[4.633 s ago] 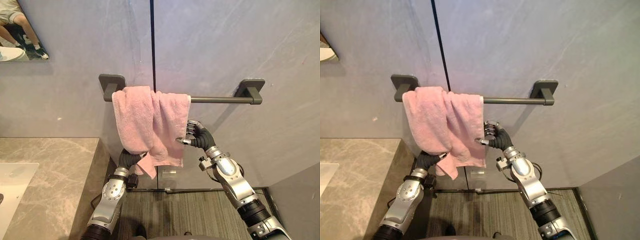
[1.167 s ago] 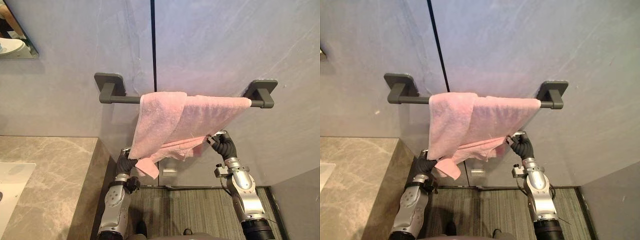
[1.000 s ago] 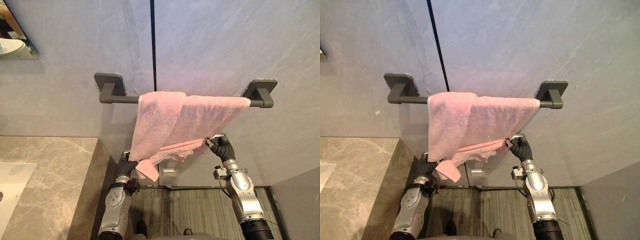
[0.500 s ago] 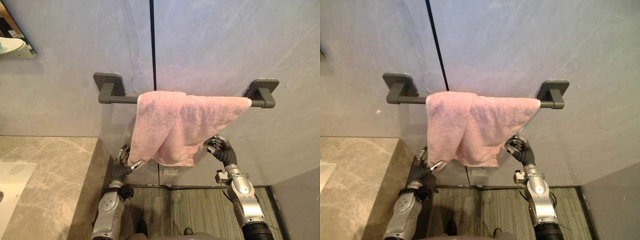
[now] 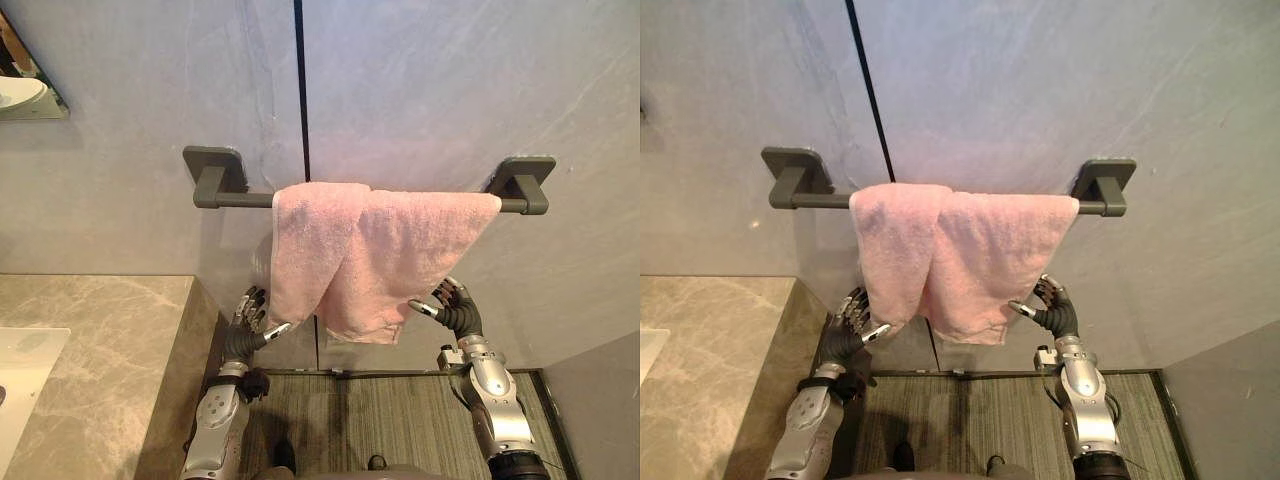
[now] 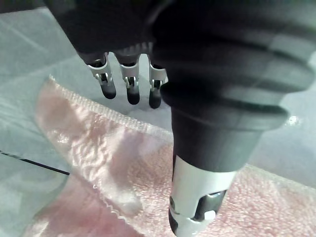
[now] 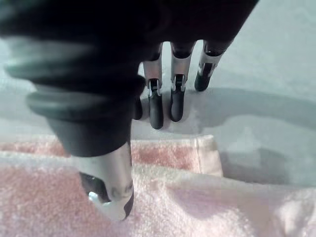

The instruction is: Organize washtable

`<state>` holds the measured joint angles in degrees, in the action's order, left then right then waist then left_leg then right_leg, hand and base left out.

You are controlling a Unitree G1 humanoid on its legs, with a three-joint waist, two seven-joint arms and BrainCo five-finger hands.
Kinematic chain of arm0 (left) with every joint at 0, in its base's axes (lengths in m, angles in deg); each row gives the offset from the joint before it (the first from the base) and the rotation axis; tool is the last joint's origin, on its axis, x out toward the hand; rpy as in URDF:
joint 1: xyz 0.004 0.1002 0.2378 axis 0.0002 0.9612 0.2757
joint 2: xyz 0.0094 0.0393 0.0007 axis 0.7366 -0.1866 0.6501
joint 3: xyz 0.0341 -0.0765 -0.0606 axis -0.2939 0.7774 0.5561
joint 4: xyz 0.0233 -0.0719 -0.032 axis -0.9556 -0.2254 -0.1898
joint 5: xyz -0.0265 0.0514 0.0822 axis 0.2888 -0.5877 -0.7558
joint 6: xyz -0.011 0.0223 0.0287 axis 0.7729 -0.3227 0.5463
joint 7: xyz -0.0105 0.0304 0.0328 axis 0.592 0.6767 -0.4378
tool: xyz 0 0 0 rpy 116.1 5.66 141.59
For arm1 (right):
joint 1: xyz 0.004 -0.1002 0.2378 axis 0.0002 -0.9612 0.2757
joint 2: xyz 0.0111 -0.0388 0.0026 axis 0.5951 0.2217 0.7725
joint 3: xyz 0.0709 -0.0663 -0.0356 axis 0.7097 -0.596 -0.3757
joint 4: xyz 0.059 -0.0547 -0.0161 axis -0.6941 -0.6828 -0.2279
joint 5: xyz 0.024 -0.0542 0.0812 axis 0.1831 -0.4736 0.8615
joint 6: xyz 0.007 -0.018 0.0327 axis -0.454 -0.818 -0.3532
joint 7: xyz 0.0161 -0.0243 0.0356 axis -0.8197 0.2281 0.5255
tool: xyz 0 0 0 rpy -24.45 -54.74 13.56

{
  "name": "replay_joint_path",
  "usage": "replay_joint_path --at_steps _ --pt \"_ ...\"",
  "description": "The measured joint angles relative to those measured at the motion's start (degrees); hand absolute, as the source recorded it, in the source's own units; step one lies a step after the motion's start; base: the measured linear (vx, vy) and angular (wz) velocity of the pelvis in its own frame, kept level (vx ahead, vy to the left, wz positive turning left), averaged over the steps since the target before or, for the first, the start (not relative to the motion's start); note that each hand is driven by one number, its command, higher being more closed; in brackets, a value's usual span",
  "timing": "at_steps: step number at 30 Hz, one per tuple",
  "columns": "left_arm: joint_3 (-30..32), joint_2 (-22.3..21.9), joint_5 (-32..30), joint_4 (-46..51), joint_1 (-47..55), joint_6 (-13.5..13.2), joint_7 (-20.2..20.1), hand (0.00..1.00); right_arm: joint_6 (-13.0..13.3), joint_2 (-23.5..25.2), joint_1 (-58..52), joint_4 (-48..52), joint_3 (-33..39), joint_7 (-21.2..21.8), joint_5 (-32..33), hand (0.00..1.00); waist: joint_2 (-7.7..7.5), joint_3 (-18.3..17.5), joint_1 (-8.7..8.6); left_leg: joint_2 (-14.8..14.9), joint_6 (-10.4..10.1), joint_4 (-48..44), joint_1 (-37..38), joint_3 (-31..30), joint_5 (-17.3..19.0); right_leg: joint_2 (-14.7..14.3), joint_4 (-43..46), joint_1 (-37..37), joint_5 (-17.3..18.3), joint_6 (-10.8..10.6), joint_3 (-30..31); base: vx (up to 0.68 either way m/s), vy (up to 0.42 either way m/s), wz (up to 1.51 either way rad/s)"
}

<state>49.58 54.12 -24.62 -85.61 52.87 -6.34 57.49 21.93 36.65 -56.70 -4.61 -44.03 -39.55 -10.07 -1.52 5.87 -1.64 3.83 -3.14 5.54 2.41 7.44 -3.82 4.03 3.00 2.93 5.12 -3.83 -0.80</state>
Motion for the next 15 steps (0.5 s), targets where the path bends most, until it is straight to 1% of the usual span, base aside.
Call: replay_joint_path --at_steps 5,6,10,11,13,15 --pt "0.91 0.19 -0.08 -0.39 0.67 0.61 -0.02 0.0 -0.03 0.85 -1.82 -0.01 4.02 -1.64 -0.08 0.0 0.53 -0.03 -0.04 -0.02 0.0 0.0 0.1 -0.2 0.0 0.0 -0.11 -0.08 0.0 0.0 -0.26 0.0 0.0 0.0" --pt "1.94 0.16 -0.09 -0.39 1.46 0.71 -0.4 0.0 -0.03 1.22 -2.04 -0.01 5.67 -2.39 -0.12 0.0 0.75 -0.07 -0.48 -0.01 0.0 0.0 0.1 -0.2 0.0 0.01 -0.13 -0.08 -0.01 0.01 -0.26 0.0 0.0 0.0" --pt "5.31 0.02 -0.06 0.39 2.31 0.83 -0.91 0.0 -0.22 1.28 -3.72 0.19 10.53 -4.0 -0.21 0.0 1.24 -0.35 -0.5 -0.02 -0.03 0.0 0.18 -0.17 0.02 0.01 -0.15 0.0 -0.01 0.01 -0.25 0.0 0.0 0.0" --pt "6.32 -0.05 -0.05 1.46 2.44 0.85 -0.89 0.0 -0.52 1.33 -3.98 0.91 11.72 -4.23 -0.21 0.0 1.31 -0.35 -0.52 -0.02 -0.03 0.0 0.22 -0.17 0.02 0.01 -0.14 0.03 -0.01 0.01 -0.25 0.0 0.0 0.0" --pt "9.34 -0.07 0.15 7.9 2.83 0.68 -0.25 0.0 -0.77 1.29 -5.25 5.68 15.46 -5.44 -0.24 0.0 1.43 -0.37 -0.56 -0.03 -0.03 0.0 0.5 -0.22 0.02 0.03 -0.15 0.34 -0.01 0.01 -0.34 0.0 0.0 0.0" --pt "11.36 -0.09 0.35 12.51 2.82 0.42 0.43 0.0 -0.77 1.26 -5.49 8.92 17.59 -6.35 -0.35 0.0 1.44 -0.38 -0.64 -0.05 -0.03 -0.01 0.69 -0.27 0.02 0.05 -0.15 0.58 -0.01 0.01 -0.39 0.0 0.0 0.0"
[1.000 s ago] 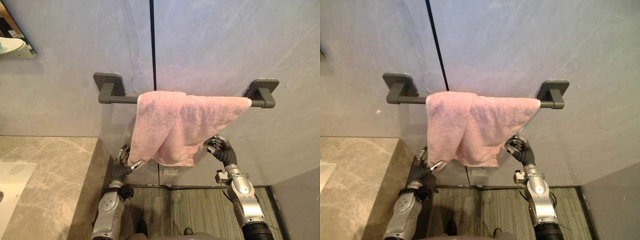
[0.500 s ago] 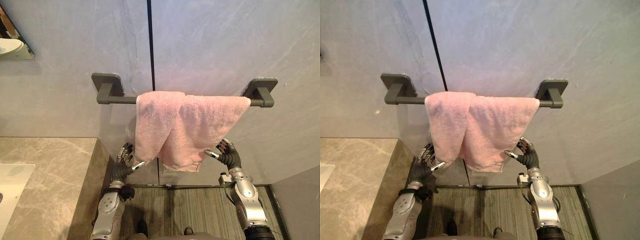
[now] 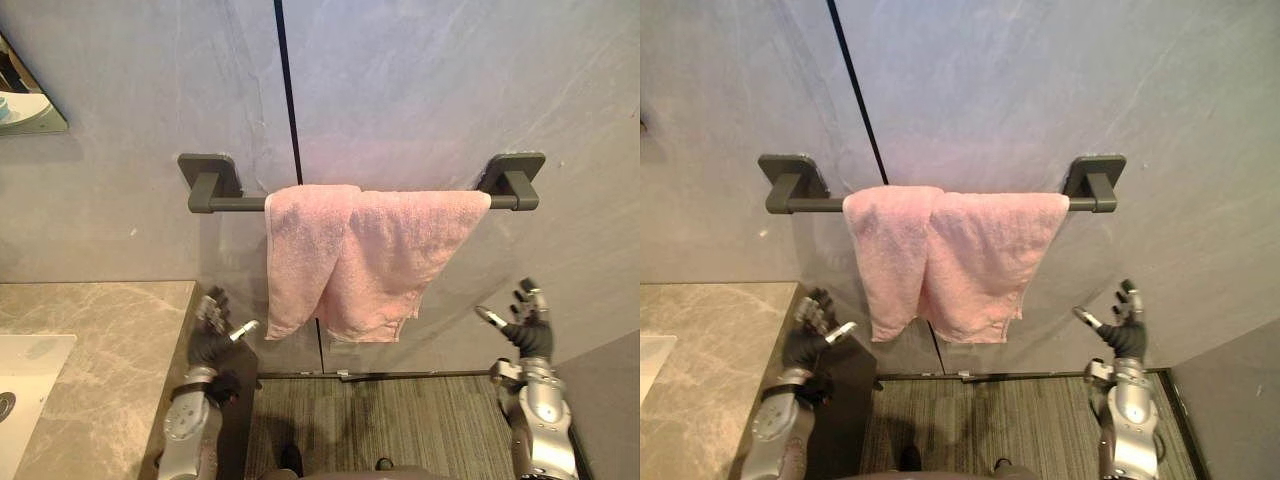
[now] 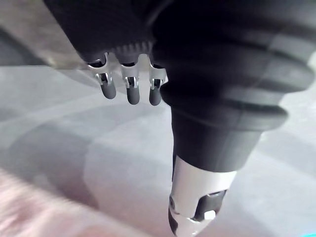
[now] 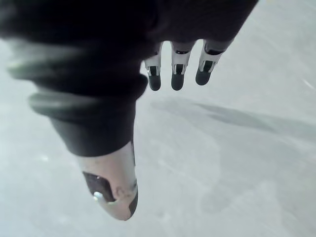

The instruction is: Organize washtable

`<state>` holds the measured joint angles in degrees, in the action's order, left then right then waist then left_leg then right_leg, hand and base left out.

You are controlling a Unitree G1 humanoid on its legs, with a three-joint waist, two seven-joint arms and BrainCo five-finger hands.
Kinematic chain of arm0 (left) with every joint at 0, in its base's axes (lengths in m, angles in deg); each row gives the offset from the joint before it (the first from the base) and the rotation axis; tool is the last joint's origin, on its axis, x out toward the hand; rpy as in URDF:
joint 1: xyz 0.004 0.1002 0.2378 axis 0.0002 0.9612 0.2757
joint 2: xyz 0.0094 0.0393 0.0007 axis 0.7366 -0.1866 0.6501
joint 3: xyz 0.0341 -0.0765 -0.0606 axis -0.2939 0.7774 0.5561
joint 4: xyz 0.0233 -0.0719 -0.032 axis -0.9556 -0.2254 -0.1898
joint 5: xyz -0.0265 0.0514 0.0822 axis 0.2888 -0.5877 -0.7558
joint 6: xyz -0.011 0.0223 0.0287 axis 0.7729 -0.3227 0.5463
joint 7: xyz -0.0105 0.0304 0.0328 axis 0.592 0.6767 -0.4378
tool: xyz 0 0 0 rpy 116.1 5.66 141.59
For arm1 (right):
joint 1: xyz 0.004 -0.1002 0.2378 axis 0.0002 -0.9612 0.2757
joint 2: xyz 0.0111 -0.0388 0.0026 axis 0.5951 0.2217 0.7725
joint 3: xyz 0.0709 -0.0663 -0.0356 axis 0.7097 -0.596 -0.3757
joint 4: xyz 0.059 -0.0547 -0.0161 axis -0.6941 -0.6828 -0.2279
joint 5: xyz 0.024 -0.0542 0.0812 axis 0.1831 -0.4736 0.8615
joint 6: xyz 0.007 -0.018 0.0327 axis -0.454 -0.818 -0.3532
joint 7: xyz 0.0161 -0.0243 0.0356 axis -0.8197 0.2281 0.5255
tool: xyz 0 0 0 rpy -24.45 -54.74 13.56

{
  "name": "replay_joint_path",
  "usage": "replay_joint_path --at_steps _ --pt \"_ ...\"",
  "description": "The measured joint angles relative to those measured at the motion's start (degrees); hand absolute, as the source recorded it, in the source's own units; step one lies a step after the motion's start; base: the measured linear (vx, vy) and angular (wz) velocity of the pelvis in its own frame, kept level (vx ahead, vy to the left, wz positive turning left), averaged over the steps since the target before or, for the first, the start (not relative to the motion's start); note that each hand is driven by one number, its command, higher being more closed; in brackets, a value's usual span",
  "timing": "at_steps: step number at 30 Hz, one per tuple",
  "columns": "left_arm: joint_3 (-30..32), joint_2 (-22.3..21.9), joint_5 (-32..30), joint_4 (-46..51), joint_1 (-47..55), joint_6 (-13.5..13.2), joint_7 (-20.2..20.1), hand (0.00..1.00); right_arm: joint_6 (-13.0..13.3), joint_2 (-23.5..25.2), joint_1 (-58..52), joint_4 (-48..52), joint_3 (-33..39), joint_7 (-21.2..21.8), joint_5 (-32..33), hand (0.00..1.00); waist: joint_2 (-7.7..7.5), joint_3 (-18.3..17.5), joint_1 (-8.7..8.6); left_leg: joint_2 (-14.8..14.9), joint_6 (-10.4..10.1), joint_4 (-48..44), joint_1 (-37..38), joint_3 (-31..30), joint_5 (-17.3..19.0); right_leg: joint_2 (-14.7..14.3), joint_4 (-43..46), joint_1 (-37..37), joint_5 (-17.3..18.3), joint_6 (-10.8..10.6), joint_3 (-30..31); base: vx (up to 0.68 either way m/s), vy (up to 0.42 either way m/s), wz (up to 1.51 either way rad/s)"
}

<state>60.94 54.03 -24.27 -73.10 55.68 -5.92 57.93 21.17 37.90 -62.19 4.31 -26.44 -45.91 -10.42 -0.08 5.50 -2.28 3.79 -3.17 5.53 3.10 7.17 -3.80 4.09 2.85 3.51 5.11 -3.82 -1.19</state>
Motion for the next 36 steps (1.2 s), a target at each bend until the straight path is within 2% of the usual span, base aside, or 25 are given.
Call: replay_joint_path --at_steps 3,8,11,13,15,16,18,20,24,25,26,29,32,36 --pt "2.41 -0.08 0.44 8.16 0.02 -1.0 1.05 0.0 0.18 -0.01 -0.31 5.95 3.24 -1.13 -0.87 0.0 0.05 -0.03 -0.11 -0.03 0.01 0.0 0.65 0.01 0.01 0.04 -0.01 0.57 0.0 0.0 -0.01 -0.01 0.0 0.0" --pt "3.06 -0.57 0.93 23.83 0.0 -4.86 2.52 0.0 1.58 0.0 -0.25 20.54 4.15 -1.47 -1.5 0.0 0.29 -0.07 -0.25 -0.05 0.01 0.0 1.37 0.01 0.02 0.07 -0.04 1.27 -0.01 0.01 -0.01 -0.01 0.0 0.0" --pt "3.39 -0.56 2.3 31.98 -0.03 -7.36 2.48 0.0 4.97 -0.05 0.56 30.18 3.61 -1.02 -1.19 0.0 0.42 -0.06 -0.31 -0.05 0.02 -0.01 1.55 0.06 0.02 0.05 0.0 1.39 -0.02 0.01 0.03 0.0 0.0 0.0" --pt "3.36 -0.53 3.21 35.97 -0.06 -8.03 2.35 0.0 7.02 -0.11 1.44 34.61 2.17 -0.2 0.15 0.0 0.41 -0.07 -0.4 -0.05 0.02 -0.02 1.77 0.14 0.02 0.05 0.03 1.53 -0.02 0.01 0.12 -0.01 0.0 -0.02" --pt "1.3 -0.09 5.48 40.33 -0.32 -9.53 2.02 0.0 9.9 -0.71 4.09 37.31 -1.83 1.35 2.65 0.0 0.39 -0.07 -0.52 -0.05 0.04 -0.02 2.34 0.4 0.03 0.06 0.13 1.97 -0.03 0.0 0.39 -0.02 0.0 -0.05" --pt "0.3 0.23 5.73 41.02 -0.44 -9.78 1.87 0.0 10.02 -0.87 4.71 37.62 -2.82 1.82 3.15 0.0 0.39 -0.06 -0.51 -0.06 0.08 -0.01 2.63 0.48 0.08 0.07 0.09 2.27 -0.03 -0.01 0.46 -0.03 0.001 -0.09" --pt "-4.99 2.43 9.34 43.79 -0.74 -10.76 -0.64 0.0 11.81 -2.23 6.9 38.2 -8.06 4.76 7.83 0.0 0.51 -0.15 -0.4 -0.04 0.05 -0.01 3.18 0.82 0.19 0.04 0.22 2.44 -0.03 -0.01 0.91 -0.05 -0.001 -0.08" --pt "-10.45 4.56 12.06 44.63 -0.93 -11.18 -3.34 0.0 12.46 -2.99 8.29 38.26 -12.96 7.37 12.89 0.0 0.56 -0.19 -0.39 -0.04 0.06 0.0 3.38 1.0 0.18 0.03 0.42 2.4 -0.03 -0.01 1.14 -0.05 -0.003 -0.05" --pt "-21.15 8.47 19.27 42.61 -2.3 -10.27 -10.59 0.0 11.94 -5.7 9.31 38.18 -23.56 14.6 25.07 0.0 0.73 -0.36 -0.19 -0.06 0.07 0.0 3.63 1.31 0.16 0.03 0.91 2.34 -0.07 -0.08 1.46 -0.02 -0.002 -0.04" --pt "-22.32 9.09 20.06 41.55 -2.89 -9.74 -11.64 0.0 11.82 -6.39 9.3 38.17 -24.81 15.61 26.2 0.0 0.75 -0.4 -0.12 -0.06 0.08 -0.01 3.65 1.31 0.15 0.03 0.94 2.34 -0.08 -0.09 1.46 0.0 0.0 0.0" --pt "-23.92 10.17 20.97 39.74 -3.63 -9.09 -13.0 0.0 11.08 -7.54 9.38 38.14 -26.27 17.14 27.87 0.0 0.81 -0.59 -0.09 -0.06 0.08 -0.01 3.65 1.31 0.14 0.03 0.96 2.34 -0.09 -0.1 1.46 0.0 0.0 0.0" --pt "-30.51 17.34 22.91 31.49 -5.33 -5.79 -17.47 0.0 7.97 -14.43 9.2 37.35 -29.34 21.92 32.81 0.0 0.76 -1.25 -0.26 -0.05 0.09 -0.01 3.81 1.53 0.14 0.0 1.02 2.36 -0.11 -0.13 1.7 -0.02 -0.009 -0.04" --pt "-32.9 22.18 22.9 27.11 -5.34 -3.77 -20.67 0.0 5.99 -19.62 7.79 34.53 -30.2 24.54 35.87 0.0 0.68 -1.27 -0.55 -0.04 0.1 0.0 4.16 2.07 0.16 -0.02 1.05 2.37 -0.14 -0.17 2.27 -0.02 -0.005 -0.08" --pt "-33.97 25.2 22.05 23.84 -5.44 -2.87 -22.81 0.0 3.02 -22.77 5.1 28.98 -31.46 25.57 36.34 0.0 0.64 -1.24 -0.7 -0.03 0.15 0.02 4.53 2.63 0.22 -0.04 1.06 2.36 -0.16 -0.19 2.89 -0.02 -0.004 -0.08"
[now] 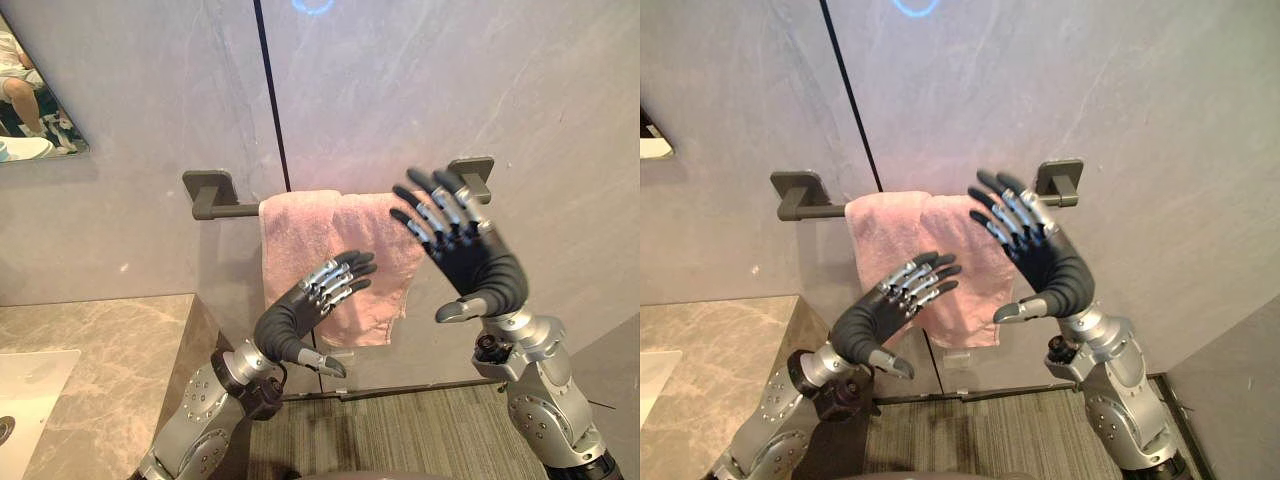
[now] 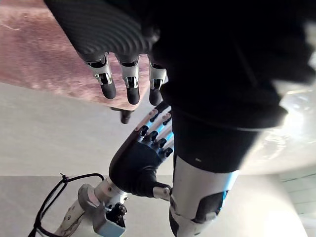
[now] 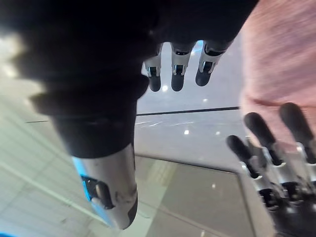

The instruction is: Organize washtable

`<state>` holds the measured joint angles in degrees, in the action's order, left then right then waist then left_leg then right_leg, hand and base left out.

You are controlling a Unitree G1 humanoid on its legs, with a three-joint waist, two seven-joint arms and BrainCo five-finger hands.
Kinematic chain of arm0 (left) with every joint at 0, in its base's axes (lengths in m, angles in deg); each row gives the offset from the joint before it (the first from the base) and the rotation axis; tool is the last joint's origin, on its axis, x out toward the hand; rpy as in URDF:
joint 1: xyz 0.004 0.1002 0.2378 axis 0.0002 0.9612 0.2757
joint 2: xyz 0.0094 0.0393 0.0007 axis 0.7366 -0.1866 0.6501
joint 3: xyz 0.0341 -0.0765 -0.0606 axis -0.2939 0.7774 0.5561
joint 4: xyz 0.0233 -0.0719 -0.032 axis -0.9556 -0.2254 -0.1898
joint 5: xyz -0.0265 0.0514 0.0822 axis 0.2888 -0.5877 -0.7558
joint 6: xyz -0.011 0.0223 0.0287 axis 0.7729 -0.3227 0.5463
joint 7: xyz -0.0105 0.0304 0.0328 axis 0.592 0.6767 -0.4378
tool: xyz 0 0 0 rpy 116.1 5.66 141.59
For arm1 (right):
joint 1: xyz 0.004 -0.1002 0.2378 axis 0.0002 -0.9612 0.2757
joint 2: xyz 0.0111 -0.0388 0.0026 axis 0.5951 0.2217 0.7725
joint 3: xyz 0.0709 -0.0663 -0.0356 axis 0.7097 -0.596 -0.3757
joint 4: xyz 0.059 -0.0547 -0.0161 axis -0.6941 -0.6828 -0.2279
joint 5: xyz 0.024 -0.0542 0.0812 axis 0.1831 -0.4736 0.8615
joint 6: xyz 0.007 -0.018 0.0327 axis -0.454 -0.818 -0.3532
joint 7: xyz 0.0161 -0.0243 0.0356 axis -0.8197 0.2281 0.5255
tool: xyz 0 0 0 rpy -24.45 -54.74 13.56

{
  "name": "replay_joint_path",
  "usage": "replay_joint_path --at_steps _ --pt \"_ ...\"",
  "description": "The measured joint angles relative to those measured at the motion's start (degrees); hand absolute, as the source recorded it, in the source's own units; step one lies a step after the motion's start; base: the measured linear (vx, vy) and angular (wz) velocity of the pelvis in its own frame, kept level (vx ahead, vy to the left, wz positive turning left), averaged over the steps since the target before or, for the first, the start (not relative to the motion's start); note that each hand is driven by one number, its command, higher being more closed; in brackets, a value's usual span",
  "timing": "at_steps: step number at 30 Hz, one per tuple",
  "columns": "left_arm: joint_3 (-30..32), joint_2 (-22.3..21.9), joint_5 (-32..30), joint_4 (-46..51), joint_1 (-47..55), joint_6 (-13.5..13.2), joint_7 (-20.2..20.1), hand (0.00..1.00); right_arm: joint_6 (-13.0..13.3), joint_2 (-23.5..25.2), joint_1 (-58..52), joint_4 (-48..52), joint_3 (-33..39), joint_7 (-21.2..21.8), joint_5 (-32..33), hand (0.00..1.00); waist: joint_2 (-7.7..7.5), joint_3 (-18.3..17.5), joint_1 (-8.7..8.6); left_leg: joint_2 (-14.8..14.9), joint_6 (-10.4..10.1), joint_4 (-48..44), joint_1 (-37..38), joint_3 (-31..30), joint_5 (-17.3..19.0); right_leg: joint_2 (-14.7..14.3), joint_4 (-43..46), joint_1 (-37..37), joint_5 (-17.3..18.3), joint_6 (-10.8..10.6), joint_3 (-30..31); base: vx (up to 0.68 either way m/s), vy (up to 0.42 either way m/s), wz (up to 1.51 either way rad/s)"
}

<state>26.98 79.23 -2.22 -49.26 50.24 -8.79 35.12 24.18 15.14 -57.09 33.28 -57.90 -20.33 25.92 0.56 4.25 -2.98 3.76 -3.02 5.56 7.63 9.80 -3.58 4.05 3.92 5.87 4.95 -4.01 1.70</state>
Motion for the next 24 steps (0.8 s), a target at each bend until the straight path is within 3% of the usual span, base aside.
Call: replay_joint_path --at_steps 4,8,16,24 --pt "-0.67 0.63 -2.81 -2.88 -0.19 0.01 0.08 0.0 -0.99 -1.07 -0.71 -3.53 -1.74 -0.06 -0.87 0.0 -0.08 0.02 -0.19 0.01 0.0 0.01 0.13 0.2 0.0 0.0 0.0 -0.01 0.0 0.0 0.16 0.0 0.0 0.0" --pt "-2.23 0.55 -7.1 -7.03 -1.34 0.3 0.73 0.0 -1.16 -0.89 -0.7 -7.83 -4.56 -0.66 -6.75 0.0 -0.33 0.14 -0.71 0.0 0.0 0.02 0.09 0.25 0.0 0.0 -0.05 -0.07 0.0 0.0 0.23 0.0 0.0 0.0" --pt "-1.62 -4.67 -14.01 -11.27 -6.8 0.51 6.01 0.0 -2.28 1.15 -0.09 -14.92 -6.77 -4.08 -22.89 0.0 -0.62 0.14 -0.76 0.01 0.0 0.01 -0.53 0.24 0.0 -0.03 -0.16 -0.63 -0.03 0.0 0.22 0.0 0.0 0.0" --pt "3.66 -8.46 -20.21 -15.11 -9.85 0.48 11.93 0.0 -2.35 5.21 4.36 -19.9 -6.92 -7.65 -32.26 0.0 -0.57 0.05 -0.89 0.03 0.01 -0.01 -1.6 0.16 -0.03 -0.07 -0.6 -1.32 -0.53 0.09 0.11 0.01 -0.002 0.01"
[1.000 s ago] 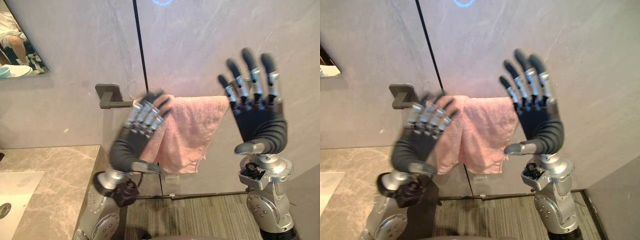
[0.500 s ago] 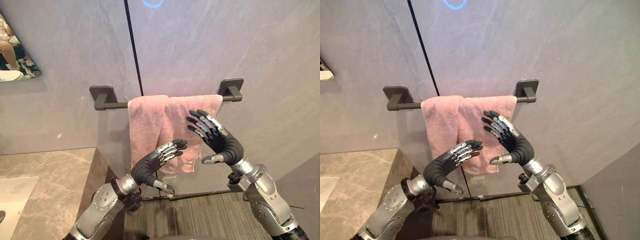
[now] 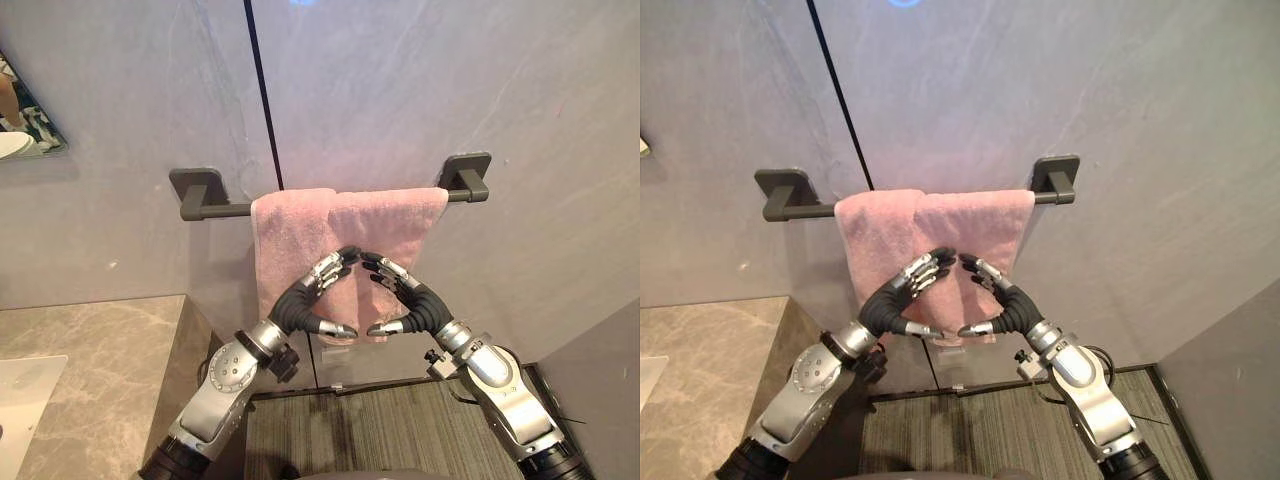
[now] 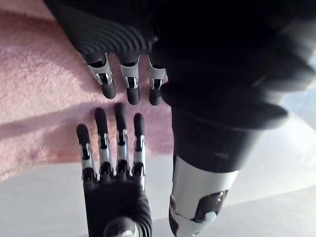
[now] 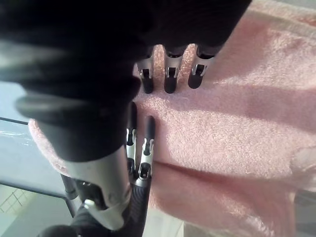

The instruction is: Organize washtable

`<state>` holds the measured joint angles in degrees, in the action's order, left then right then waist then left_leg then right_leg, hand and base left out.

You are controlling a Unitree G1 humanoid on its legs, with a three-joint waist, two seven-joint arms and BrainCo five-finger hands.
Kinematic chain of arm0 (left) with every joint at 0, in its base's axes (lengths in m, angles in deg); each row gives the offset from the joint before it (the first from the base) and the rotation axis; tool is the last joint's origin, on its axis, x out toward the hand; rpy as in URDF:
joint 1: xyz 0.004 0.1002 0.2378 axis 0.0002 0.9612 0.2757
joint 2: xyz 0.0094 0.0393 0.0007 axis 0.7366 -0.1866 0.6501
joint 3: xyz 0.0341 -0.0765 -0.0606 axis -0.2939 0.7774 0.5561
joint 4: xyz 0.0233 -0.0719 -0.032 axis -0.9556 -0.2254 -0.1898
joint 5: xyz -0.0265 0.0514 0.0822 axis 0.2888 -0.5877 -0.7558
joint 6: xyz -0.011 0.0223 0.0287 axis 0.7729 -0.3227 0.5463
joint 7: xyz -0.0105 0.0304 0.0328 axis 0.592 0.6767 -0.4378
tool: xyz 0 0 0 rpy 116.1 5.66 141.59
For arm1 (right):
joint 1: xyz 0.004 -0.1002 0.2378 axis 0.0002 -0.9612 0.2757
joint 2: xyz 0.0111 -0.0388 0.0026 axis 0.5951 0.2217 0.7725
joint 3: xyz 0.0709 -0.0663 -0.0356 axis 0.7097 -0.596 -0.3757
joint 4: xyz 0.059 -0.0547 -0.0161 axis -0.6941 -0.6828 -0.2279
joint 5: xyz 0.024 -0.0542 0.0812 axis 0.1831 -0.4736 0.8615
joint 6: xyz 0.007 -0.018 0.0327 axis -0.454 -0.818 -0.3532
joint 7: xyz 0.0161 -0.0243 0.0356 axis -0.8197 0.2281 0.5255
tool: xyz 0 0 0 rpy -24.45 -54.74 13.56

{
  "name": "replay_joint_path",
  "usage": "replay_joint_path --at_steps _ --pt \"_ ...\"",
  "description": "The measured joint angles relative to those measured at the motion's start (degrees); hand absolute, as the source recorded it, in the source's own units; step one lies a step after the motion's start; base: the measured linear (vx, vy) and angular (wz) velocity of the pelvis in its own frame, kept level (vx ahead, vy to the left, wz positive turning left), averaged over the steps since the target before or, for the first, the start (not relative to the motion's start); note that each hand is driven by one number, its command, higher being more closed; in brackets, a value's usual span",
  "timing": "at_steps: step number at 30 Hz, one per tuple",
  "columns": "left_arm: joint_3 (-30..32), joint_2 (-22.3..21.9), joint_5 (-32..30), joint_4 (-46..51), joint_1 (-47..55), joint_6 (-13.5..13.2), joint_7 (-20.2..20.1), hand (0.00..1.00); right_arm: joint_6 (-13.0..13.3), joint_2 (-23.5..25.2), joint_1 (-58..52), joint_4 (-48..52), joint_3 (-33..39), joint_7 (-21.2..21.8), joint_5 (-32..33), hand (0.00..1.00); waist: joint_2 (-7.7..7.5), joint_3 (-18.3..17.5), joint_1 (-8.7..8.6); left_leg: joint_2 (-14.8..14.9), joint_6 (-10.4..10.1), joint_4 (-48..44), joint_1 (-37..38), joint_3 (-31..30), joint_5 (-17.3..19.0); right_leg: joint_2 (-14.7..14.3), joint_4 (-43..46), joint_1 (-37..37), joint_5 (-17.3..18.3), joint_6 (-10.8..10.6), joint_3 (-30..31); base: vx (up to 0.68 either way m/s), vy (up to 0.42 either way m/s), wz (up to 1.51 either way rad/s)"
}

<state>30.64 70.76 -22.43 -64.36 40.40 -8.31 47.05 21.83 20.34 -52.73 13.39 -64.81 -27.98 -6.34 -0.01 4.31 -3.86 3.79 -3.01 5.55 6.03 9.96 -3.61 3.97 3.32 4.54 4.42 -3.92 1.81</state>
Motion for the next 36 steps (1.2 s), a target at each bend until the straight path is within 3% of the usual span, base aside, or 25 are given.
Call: replay_joint_path --at_steps 11,20,29,36 --pt "7.54 -3.28 -8.63 -2.79 -4.07 -0.71 7.19 0.0 0.08 2.03 3.73 -3.5 1.63 -3.01 -2.78 0.0 0.07 -0.04 -0.17 0.0 0.03 -0.01 -1.09 -0.23 -0.07 -0.01 -0.54 -0.76 -0.35 0.06 -0.23 0.0 0.0 0.0" --pt "15.46 -4.32 -10.75 -3.85 -4.14 -1.35 10.81 0.0 0.12 2.32 4.4 -4.99 6.68 -4.49 -2.78 0.0 0.27 -0.12 -0.1 0.03 0.07 0.34 -1.22 -0.47 -0.61 -0.04 -0.66 -0.78 -0.75 0.07 -0.4 -0.02 -0.003 0.0" --pt "21.9 -4.72 -10.75 -3.85 -3.37 -2.46 11.85 0.0 0.18 3.03 3.95 -4.99 12.79 -5.27 -4.13 0.0 0.32 -0.15 0.06 -0.05 0.08 0.35 -1.57 -1.09 -0.82 0.09 -1.49 -0.39 -1.18 -0.05 -1.09 -0.01 -0.002 0.03" --pt "24.36 -8.36 -10.59 -3.84 -0.41 -2.52 11.91 0.0 0.19 4.62 2.89 -5.26 15.42 -6.47 -5.02 0.0 0.47 -0.22 -0.05 -0.05 0.02 0.35 -1.56 -1.87 -0.91 0.09 -1.6 0.1 -1.17 -0.03 -1.86 0.0 -0.005 0.06"
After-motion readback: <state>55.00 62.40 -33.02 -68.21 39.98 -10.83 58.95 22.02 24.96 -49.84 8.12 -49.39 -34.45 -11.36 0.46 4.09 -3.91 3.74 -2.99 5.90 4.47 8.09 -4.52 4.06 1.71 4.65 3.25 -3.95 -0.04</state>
